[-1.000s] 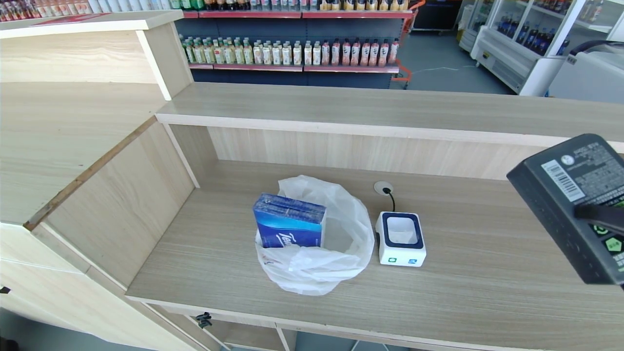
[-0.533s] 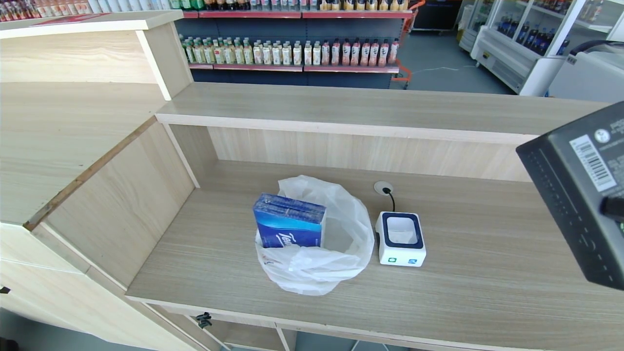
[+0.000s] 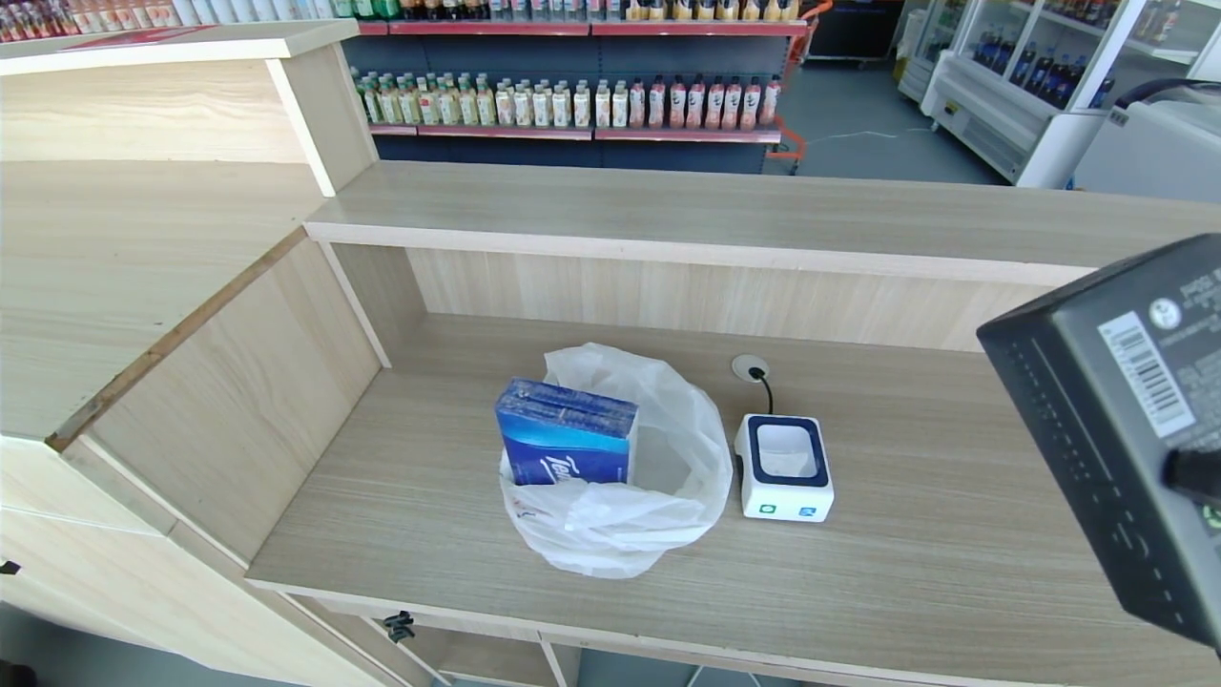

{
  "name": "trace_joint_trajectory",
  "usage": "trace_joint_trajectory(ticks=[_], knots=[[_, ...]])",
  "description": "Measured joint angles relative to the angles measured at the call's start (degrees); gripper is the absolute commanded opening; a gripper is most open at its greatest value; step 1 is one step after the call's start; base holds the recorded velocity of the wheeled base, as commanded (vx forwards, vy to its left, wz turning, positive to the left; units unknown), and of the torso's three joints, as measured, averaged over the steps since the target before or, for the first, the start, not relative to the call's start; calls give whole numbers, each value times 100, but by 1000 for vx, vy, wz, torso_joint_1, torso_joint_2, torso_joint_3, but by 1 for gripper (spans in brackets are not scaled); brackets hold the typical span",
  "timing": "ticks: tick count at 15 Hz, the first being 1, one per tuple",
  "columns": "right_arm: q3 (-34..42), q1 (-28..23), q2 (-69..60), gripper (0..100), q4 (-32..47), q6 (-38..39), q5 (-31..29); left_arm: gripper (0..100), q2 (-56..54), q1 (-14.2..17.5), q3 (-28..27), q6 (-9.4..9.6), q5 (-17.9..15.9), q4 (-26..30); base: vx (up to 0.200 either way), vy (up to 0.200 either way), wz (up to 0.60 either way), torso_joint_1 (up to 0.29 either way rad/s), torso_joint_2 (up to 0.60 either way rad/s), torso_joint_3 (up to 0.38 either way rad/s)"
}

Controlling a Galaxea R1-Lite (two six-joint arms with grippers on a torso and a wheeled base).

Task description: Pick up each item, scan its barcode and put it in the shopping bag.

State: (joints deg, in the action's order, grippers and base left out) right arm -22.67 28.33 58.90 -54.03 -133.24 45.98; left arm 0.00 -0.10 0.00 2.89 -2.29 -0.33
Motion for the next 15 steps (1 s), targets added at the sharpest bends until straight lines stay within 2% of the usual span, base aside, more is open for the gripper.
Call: trace_joint_trajectory(ticks=[3,9,10,12,15], knots=[[112,226,-138,0,16,-30,-20,100,2,5,0,1,0,1,0,0,0,0,0,0],[99,286,-201,0,39,118,-88,100,0,0,0,0,0,0,0,0,0,0,0,0],[55,251,-185,0,85,369,-338,100,0,0,0,0,0,1,0,0,0,0,0,0],[-22,207,-169,0,257,1073,-1286,100,2,0,0,1,0,0,0,0,0,0,0,0],[-67,185,-155,0,772,3066,-3071,100,2,0,0,1,0,0,0,0,0,0,0,0]])
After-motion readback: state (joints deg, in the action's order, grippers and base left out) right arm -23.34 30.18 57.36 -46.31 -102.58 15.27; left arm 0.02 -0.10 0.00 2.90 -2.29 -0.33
